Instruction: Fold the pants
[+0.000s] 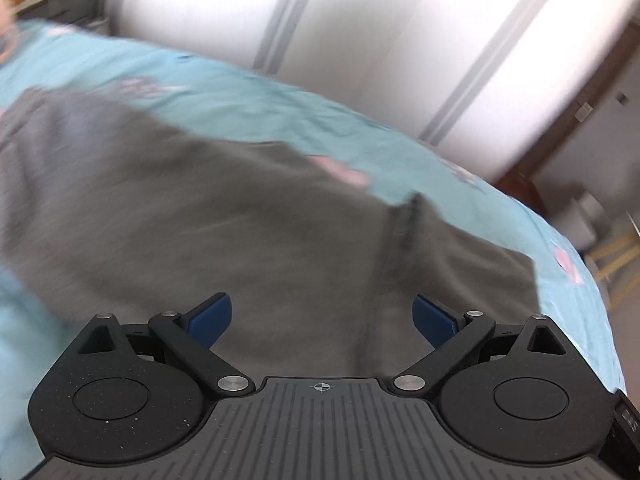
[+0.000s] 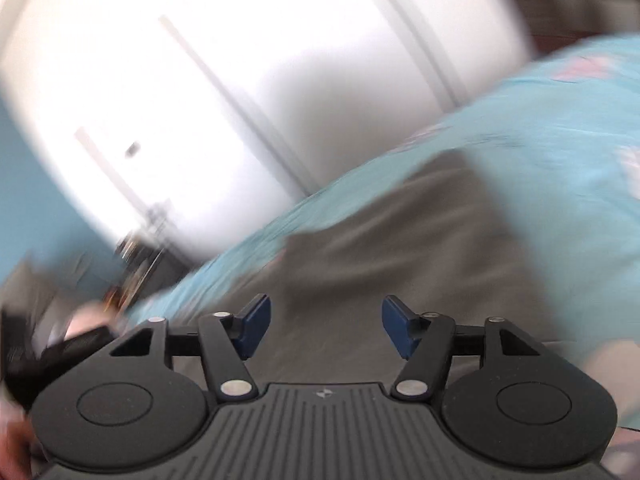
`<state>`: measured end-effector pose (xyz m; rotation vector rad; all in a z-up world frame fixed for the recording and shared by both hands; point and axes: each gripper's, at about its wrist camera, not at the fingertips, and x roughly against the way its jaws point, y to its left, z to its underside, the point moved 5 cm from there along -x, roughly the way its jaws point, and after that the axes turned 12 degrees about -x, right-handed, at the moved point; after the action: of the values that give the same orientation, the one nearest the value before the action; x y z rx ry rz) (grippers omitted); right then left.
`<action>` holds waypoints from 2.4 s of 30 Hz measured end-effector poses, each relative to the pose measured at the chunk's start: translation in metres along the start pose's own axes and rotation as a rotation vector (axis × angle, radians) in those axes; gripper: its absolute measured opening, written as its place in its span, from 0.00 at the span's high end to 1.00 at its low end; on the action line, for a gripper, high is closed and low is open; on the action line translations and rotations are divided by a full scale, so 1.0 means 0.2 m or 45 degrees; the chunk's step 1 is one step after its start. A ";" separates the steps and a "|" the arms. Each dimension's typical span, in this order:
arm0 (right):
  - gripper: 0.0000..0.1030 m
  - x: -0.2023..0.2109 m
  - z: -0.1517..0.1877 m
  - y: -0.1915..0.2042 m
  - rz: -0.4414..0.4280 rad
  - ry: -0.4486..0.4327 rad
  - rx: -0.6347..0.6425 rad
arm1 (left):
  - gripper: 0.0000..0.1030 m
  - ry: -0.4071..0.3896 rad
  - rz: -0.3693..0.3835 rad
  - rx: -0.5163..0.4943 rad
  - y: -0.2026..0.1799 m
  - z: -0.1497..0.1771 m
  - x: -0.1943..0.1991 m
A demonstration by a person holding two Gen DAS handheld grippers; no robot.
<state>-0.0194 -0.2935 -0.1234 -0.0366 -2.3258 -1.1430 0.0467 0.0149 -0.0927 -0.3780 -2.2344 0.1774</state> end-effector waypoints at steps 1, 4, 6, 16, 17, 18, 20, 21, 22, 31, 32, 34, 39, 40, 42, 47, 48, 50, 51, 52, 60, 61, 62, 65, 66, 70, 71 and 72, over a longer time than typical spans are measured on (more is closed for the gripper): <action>0.50 0.00 -0.02 -0.06 0.006 -0.006 -0.084 | 0.03 0.007 0.008 -0.029 -0.06 -0.01 -0.04; 0.59 -0.05 0.00 -0.11 -0.016 0.015 -0.155 | 0.03 0.000 0.052 -0.125 -0.24 -0.04 -0.15; 0.61 -0.10 0.01 -0.13 0.043 0.041 -0.119 | 0.04 -0.007 0.048 -0.180 -0.34 -0.05 -0.23; 0.88 -0.13 -0.01 -0.39 0.091 0.012 -0.324 | 0.14 -0.152 0.150 -0.404 -0.54 -0.08 -0.45; 0.88 -0.13 -0.02 -0.40 0.092 0.023 -0.346 | 0.15 -0.125 0.127 -0.405 -0.53 -0.08 -0.49; 0.88 -0.13 -0.02 -0.40 0.094 0.027 -0.353 | 0.17 -0.079 0.084 -0.403 -0.52 -0.08 -0.54; 0.88 -0.13 0.00 -0.40 0.097 0.029 -0.349 | 0.26 0.035 -0.051 -0.413 -0.46 -0.05 -0.65; 0.88 -0.13 0.00 -0.39 0.098 0.027 -0.344 | 0.26 0.063 -0.065 -0.397 -0.43 -0.04 -0.67; 0.88 -0.15 -0.03 -0.38 0.100 0.027 -0.340 | 0.26 0.059 -0.055 -0.363 -0.41 -0.04 -0.68; 0.88 -0.17 -0.04 -0.40 0.102 0.031 -0.340 | 0.29 -0.059 -0.512 -0.396 -0.27 -0.05 -0.47; 0.88 -0.17 -0.05 -0.40 0.103 0.029 -0.344 | 0.29 -0.069 -0.516 -0.382 -0.24 -0.05 -0.42; 0.88 -0.16 -0.04 -0.40 0.103 0.026 -0.346 | 0.28 -0.063 -0.249 -0.256 -0.21 -0.06 -0.34; 0.88 -0.15 -0.04 -0.40 0.105 0.023 -0.342 | 0.21 0.161 0.078 -0.170 -0.27 0.06 -0.30; 0.88 -0.15 -0.04 -0.40 0.102 0.023 -0.345 | 0.22 0.229 0.026 -0.228 -0.28 0.09 -0.33; 0.88 -0.14 -0.04 -0.40 0.098 0.022 -0.344 | 0.25 0.338 -0.091 -0.331 -0.27 0.16 -0.39; 0.88 -0.14 -0.03 -0.39 0.099 0.026 -0.317 | 0.24 0.354 -0.163 -0.281 -0.20 0.16 -0.38; 0.88 -0.14 -0.03 -0.39 0.098 0.029 -0.315 | 0.24 0.350 -0.166 -0.276 -0.19 0.16 -0.37; 0.88 -0.14 -0.03 -0.39 0.099 0.027 -0.312 | 0.24 0.344 -0.172 -0.271 -0.18 0.17 -0.36; 0.88 -0.14 -0.03 -0.39 0.100 0.026 -0.308 | 0.24 0.343 -0.174 -0.267 -0.18 0.17 -0.34; 0.88 -0.14 -0.03 -0.39 0.103 0.025 -0.297 | 0.24 0.341 -0.174 -0.262 -0.19 0.18 -0.33; 0.88 -0.14 0.00 -0.35 0.147 0.018 -0.174 | 0.26 0.332 -0.215 -0.176 -0.11 0.20 -0.23; 0.88 -0.14 0.00 -0.35 0.149 0.017 -0.167 | 0.26 0.333 -0.218 -0.165 -0.09 0.20 -0.22; 0.87 -0.14 0.00 -0.35 0.153 0.016 -0.161 | 0.26 0.330 -0.221 -0.159 -0.08 0.20 -0.21; 0.87 -0.14 0.01 -0.35 0.159 0.014 -0.137 | 0.36 0.332 -0.262 -0.131 -0.07 0.20 -0.20; 0.87 -0.14 0.01 -0.35 0.162 0.013 -0.128 | 0.40 0.345 -0.277 -0.116 -0.06 0.21 -0.20; 0.87 -0.14 0.01 -0.34 0.170 0.015 -0.120 | 0.38 0.326 -0.237 -0.029 -0.01 0.20 -0.19; 0.87 -0.14 0.01 -0.34 0.169 0.014 -0.118 | 0.34 0.309 -0.216 0.002 0.00 0.20 -0.18; 0.87 -0.14 0.01 -0.34 0.167 0.014 -0.117 | 0.30 0.285 -0.191 0.048 0.03 0.20 -0.16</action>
<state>-0.0150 -0.3299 -0.1878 -0.2132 -2.2247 -1.1797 0.0358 0.0095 -0.1427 -0.1982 -2.0254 0.0922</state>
